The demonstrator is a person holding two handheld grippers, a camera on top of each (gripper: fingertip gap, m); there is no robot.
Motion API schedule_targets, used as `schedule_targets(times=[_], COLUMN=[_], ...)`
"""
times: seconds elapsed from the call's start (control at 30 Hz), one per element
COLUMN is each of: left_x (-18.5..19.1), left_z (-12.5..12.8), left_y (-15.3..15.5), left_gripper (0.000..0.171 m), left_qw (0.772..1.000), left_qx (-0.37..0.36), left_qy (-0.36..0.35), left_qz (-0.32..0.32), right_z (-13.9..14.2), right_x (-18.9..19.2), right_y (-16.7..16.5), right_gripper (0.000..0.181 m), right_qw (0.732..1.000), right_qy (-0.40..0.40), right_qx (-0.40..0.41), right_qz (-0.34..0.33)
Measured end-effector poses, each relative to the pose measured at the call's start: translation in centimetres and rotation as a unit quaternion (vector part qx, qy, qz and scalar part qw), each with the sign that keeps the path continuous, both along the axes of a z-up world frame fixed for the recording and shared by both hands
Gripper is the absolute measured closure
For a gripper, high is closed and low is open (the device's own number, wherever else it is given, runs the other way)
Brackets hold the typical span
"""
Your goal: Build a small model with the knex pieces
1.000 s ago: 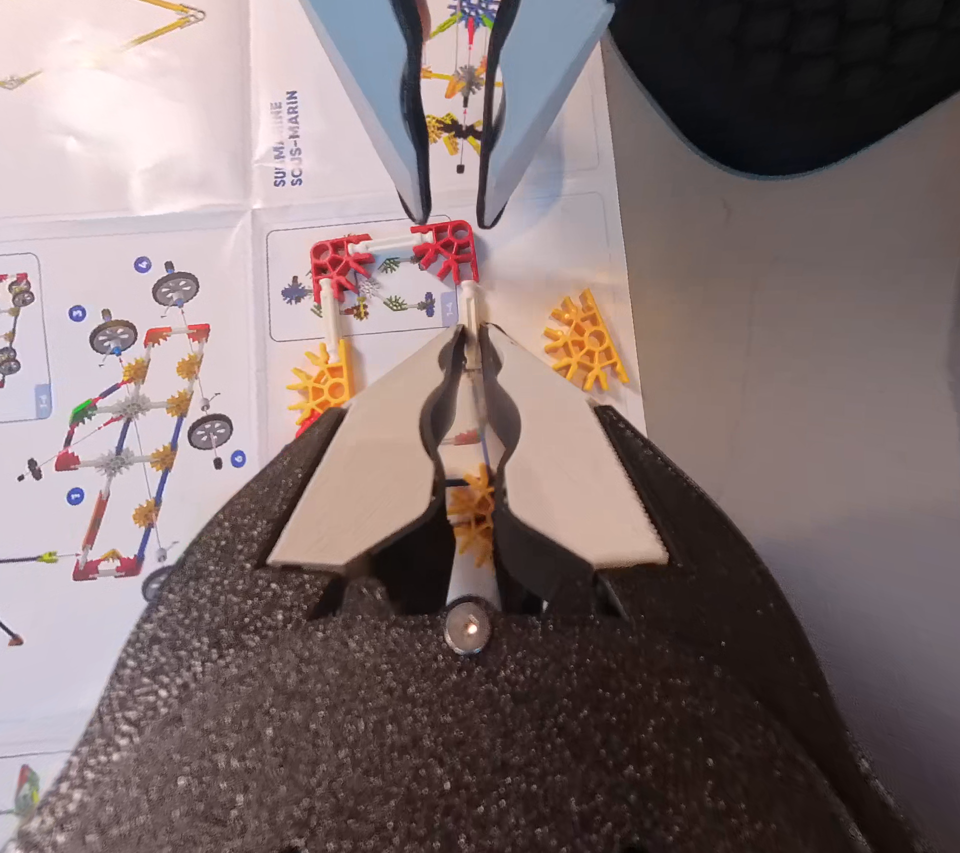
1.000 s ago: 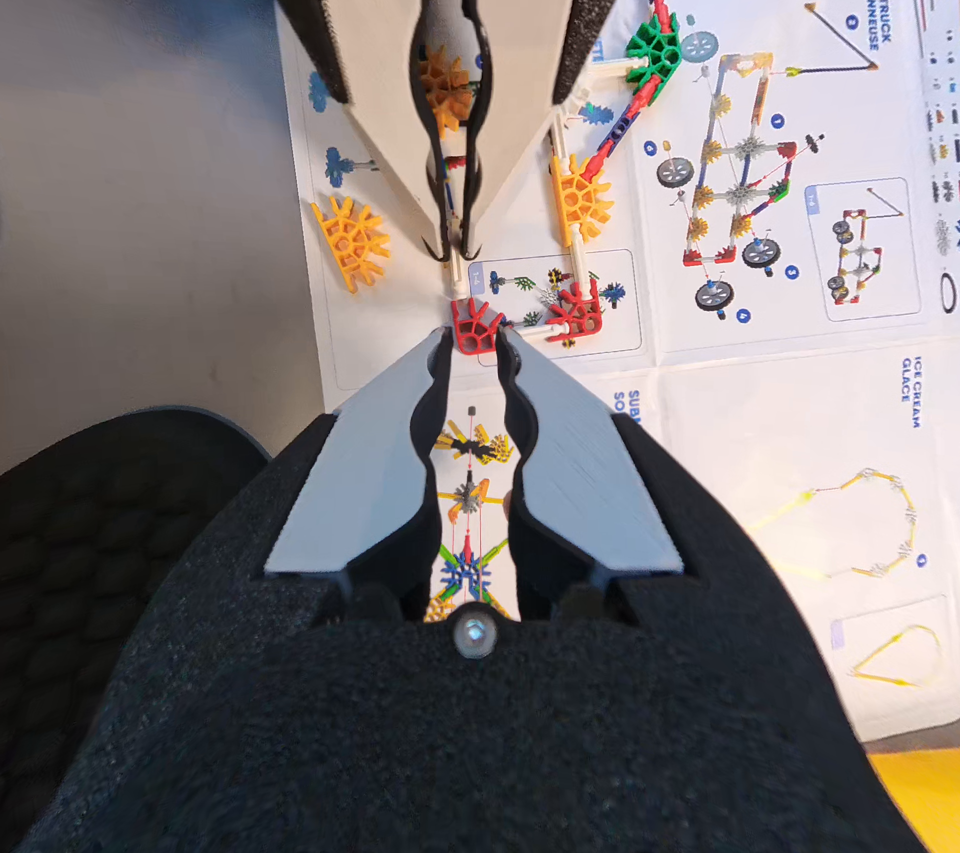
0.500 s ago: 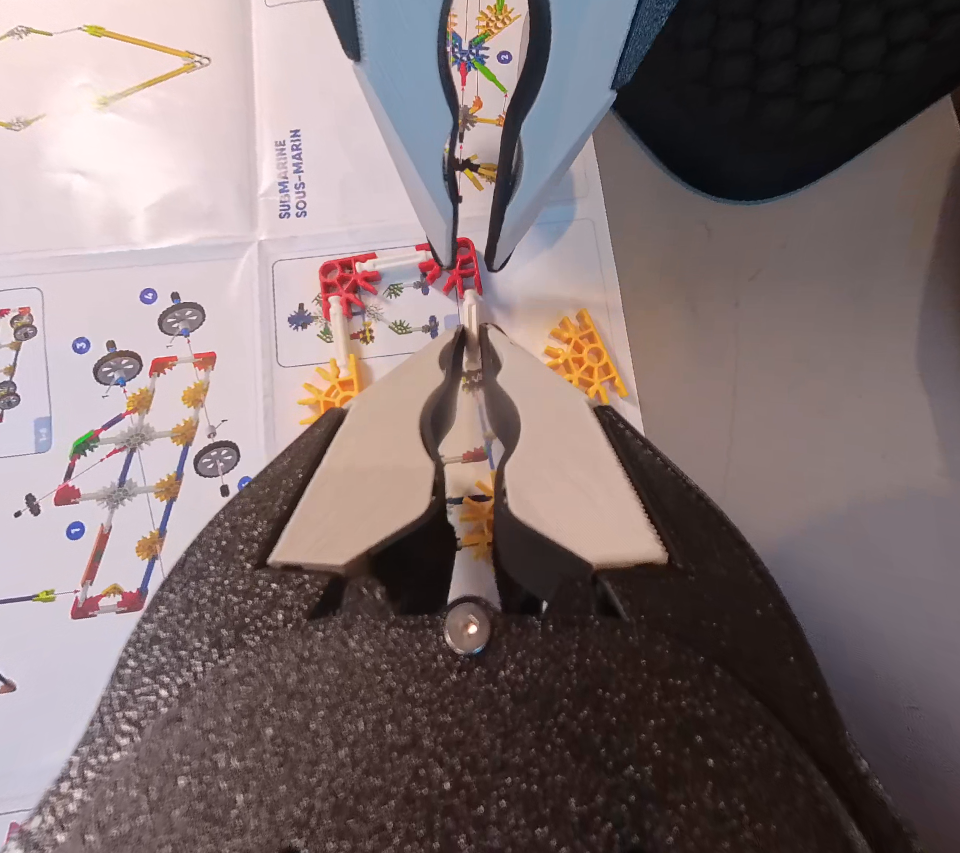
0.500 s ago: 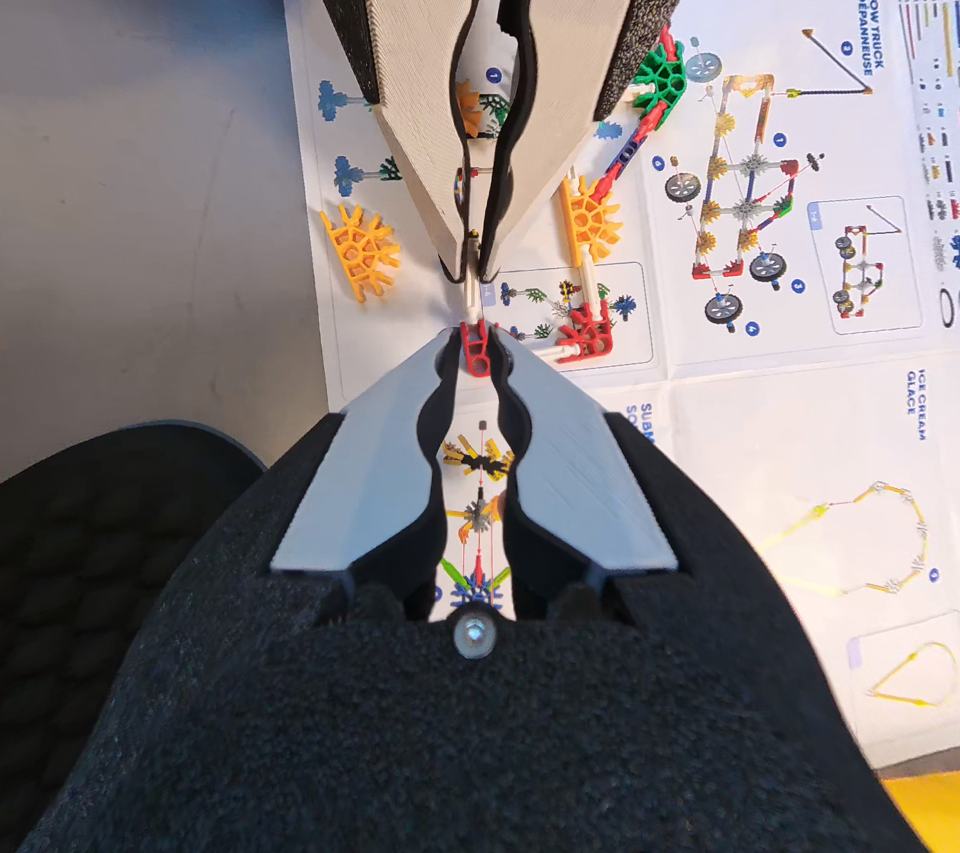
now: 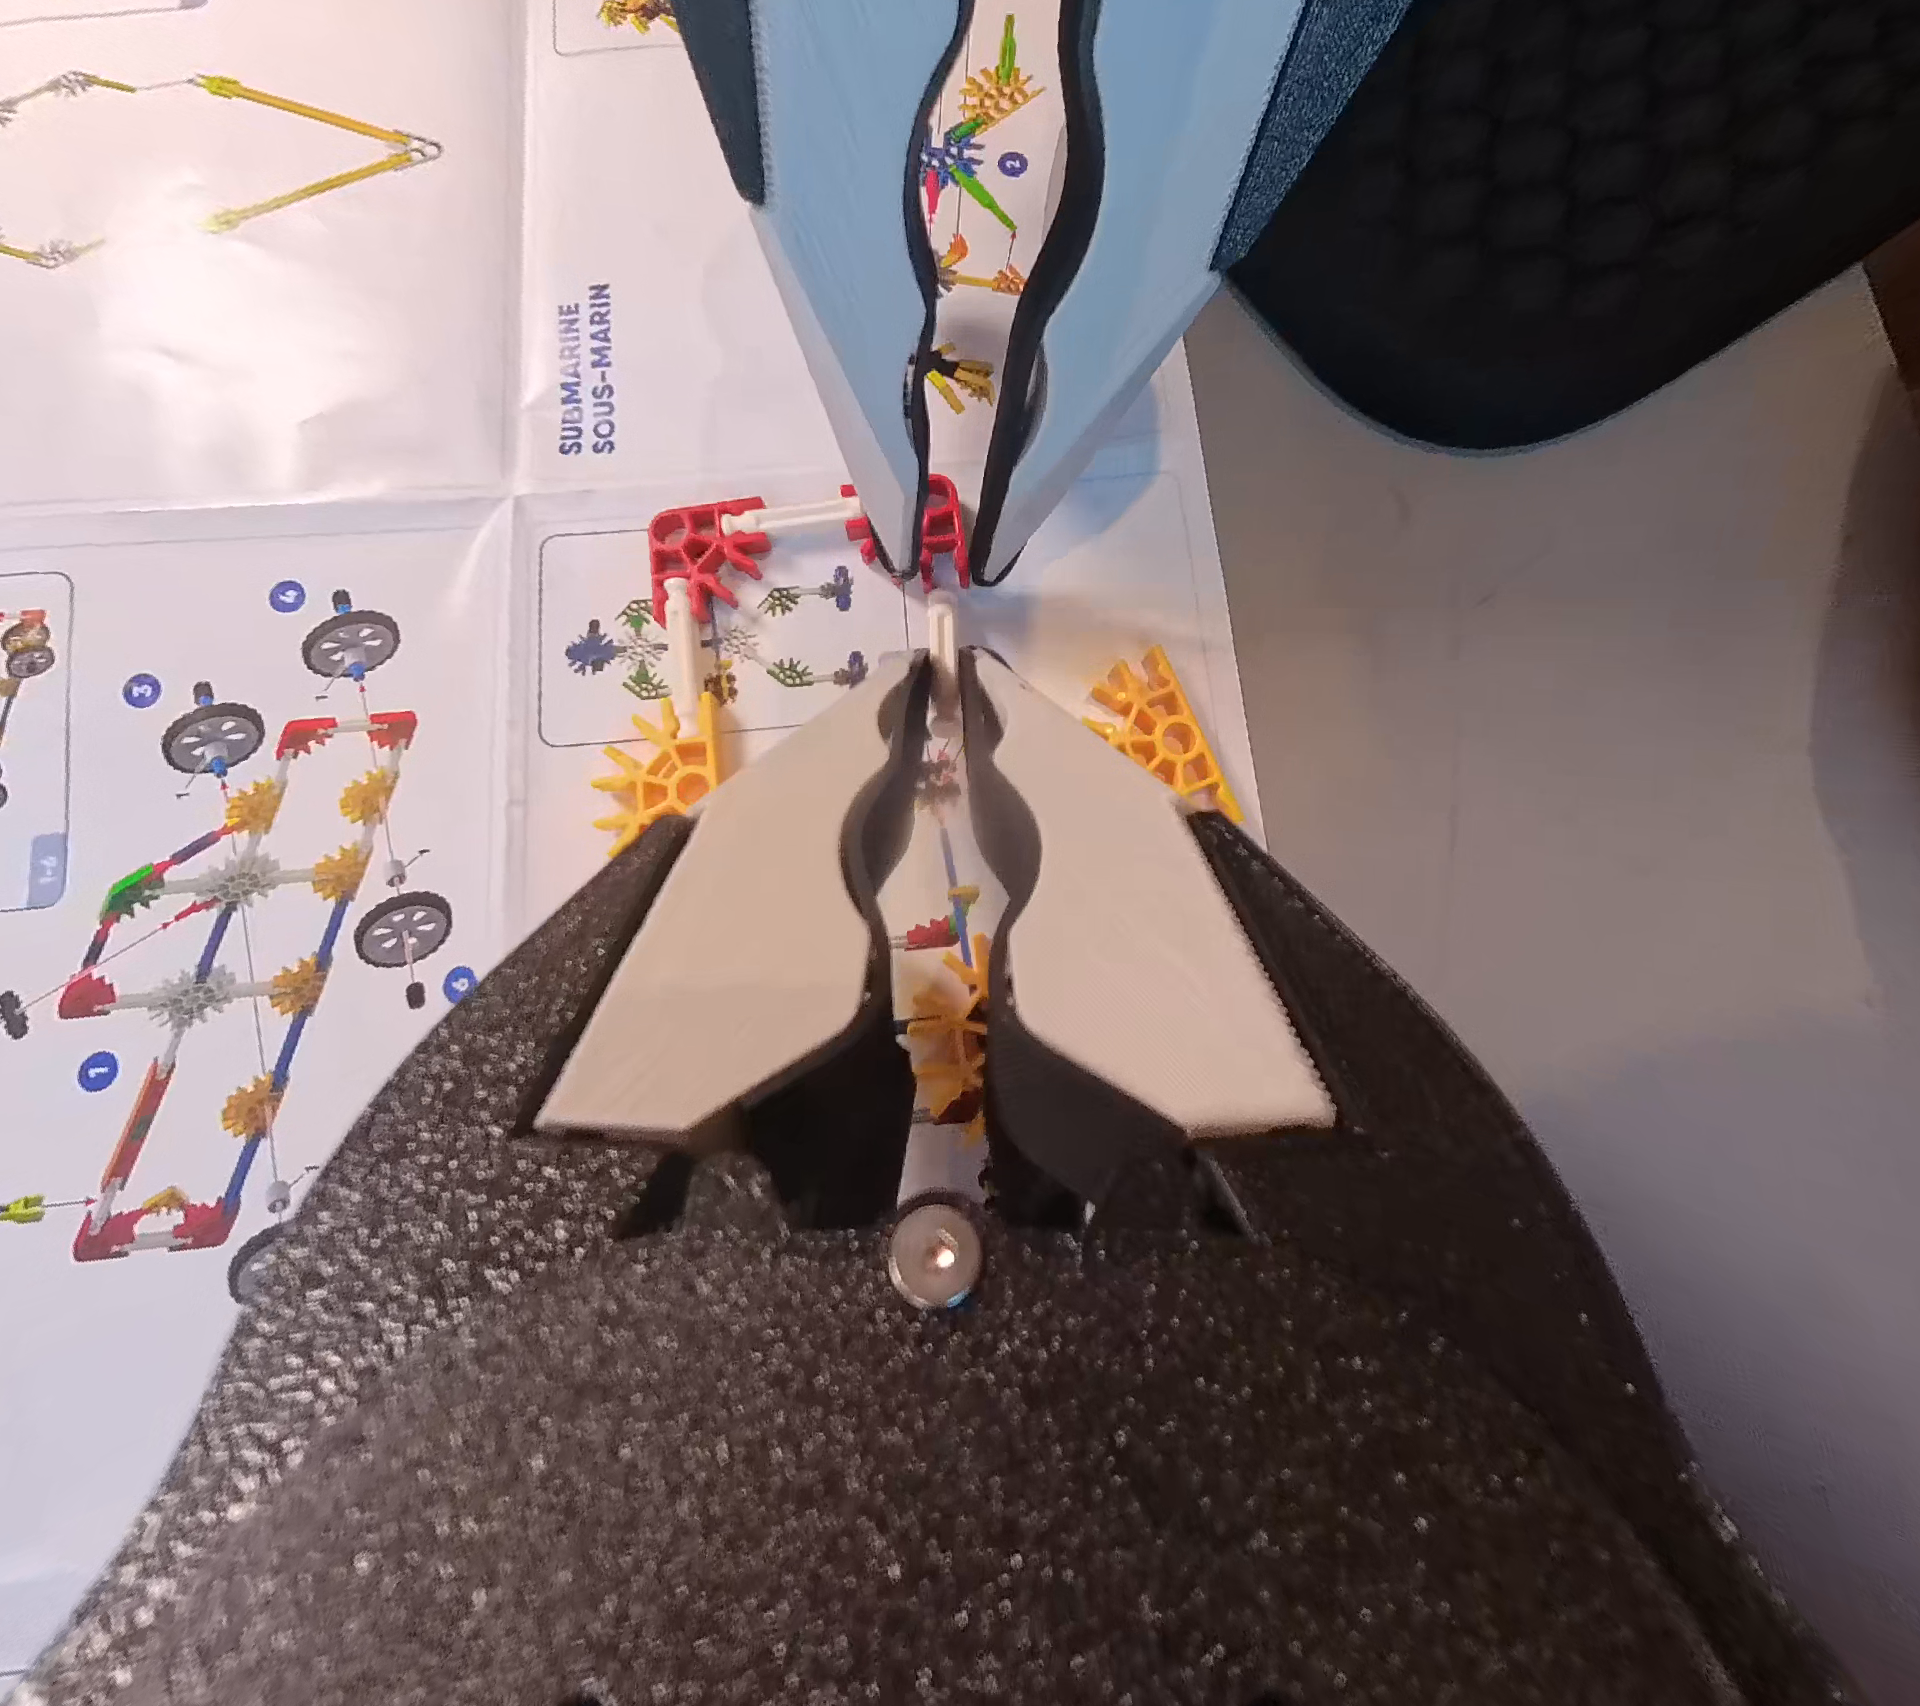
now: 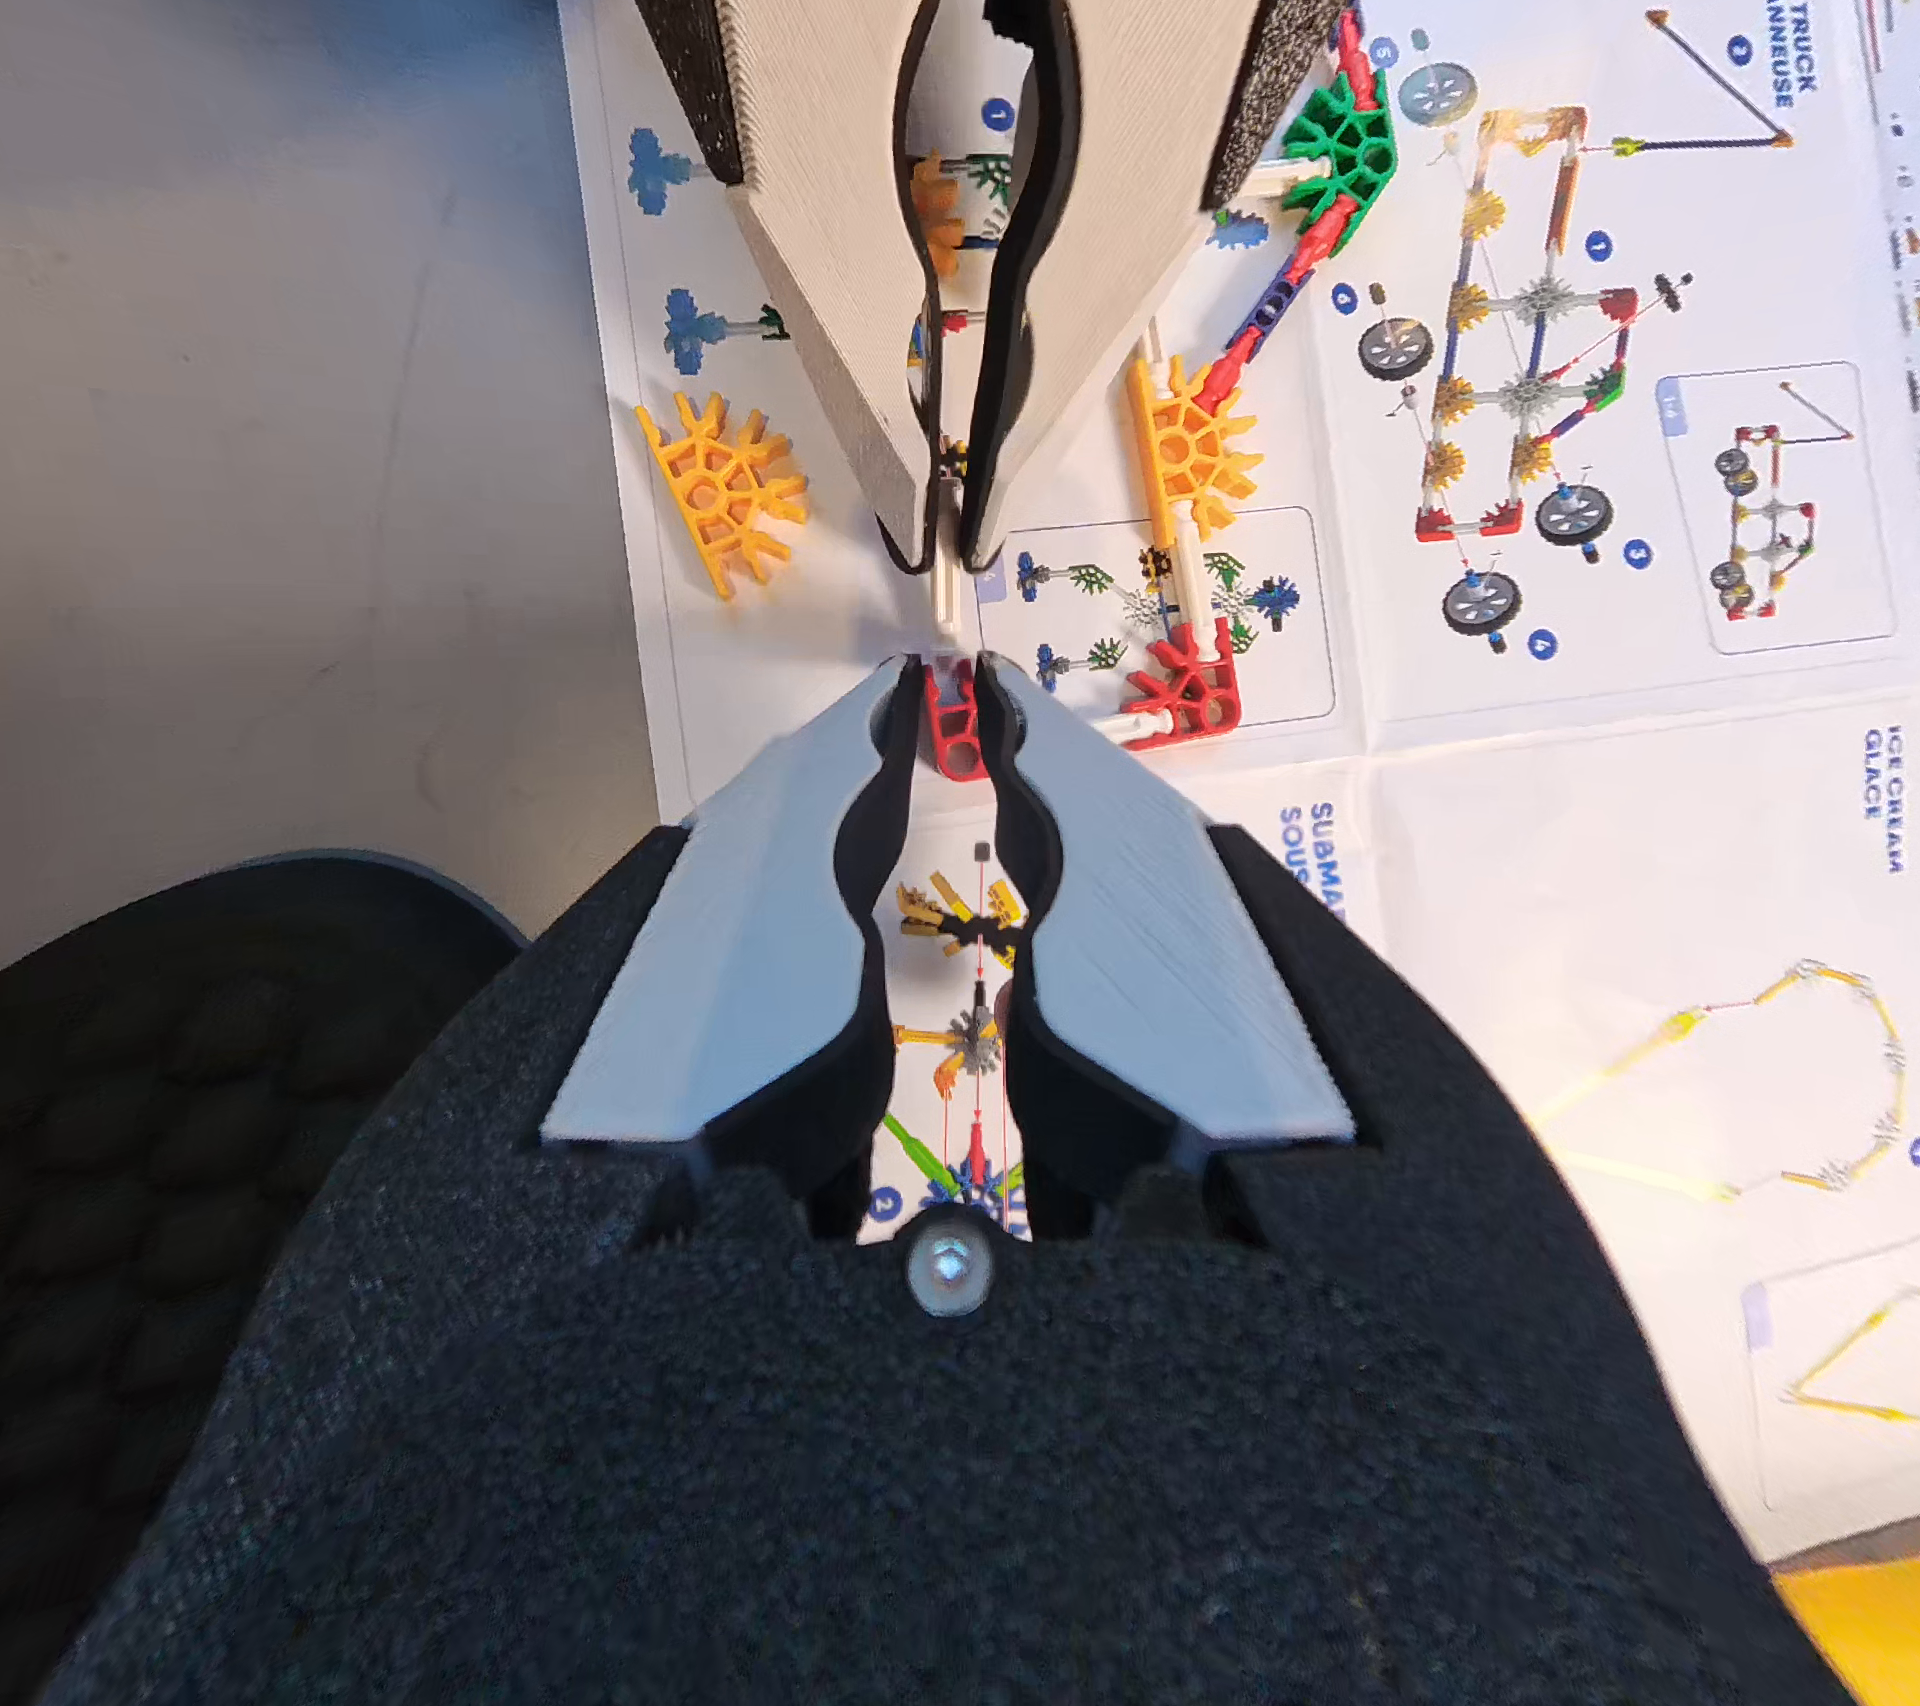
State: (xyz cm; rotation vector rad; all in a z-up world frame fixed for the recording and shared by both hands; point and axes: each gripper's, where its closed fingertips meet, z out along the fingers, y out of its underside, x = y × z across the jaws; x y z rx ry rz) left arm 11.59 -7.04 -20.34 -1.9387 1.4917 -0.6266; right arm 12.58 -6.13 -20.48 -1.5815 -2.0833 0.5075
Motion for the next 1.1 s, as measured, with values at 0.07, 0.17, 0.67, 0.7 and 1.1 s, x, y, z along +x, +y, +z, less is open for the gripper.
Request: schedule_targets(times=[0.07,0.17,0.67,0.7,1.1], left_x=[-0.1,0.1,0.9,0.9,1.0], left_z=[0.2,0.9,-0.2,-0.3,-0.7], left_y=[-0.1,-0.2,0.2,0.2,0.2], left_gripper=[0.169,0.169,0.169,0.169,0.169], left_qw=[1.000,0.999,1.000,1.000,1.000], left_qx=[-0.005,-0.015,0.003,0.003,-0.022], left_qy=[-0.007,-0.035,0.001,0.003,0.004], left_qz=[0.000,0.004,0.012,0.012,0.018], right_z=[0.0,0.1,0.2,0.2,-0.1], right_x=[0.2,0.6,0.4,0.4,0.4], right_y=[0.0,0.0,0.1,0.1,-0.1], right_gripper=[0.169,0.165,0.181,0.181,0.181], right_qw=[1.000,1.000,1.000,1.000,0.990], right_qy=[-0.003,-0.005,-0.021,-0.028,-0.108], right_qx=[0.001,-0.004,0.001,-0.001,-0.087], right_qz=[-0.002,-0.005,-0.011,-0.011,-0.039])
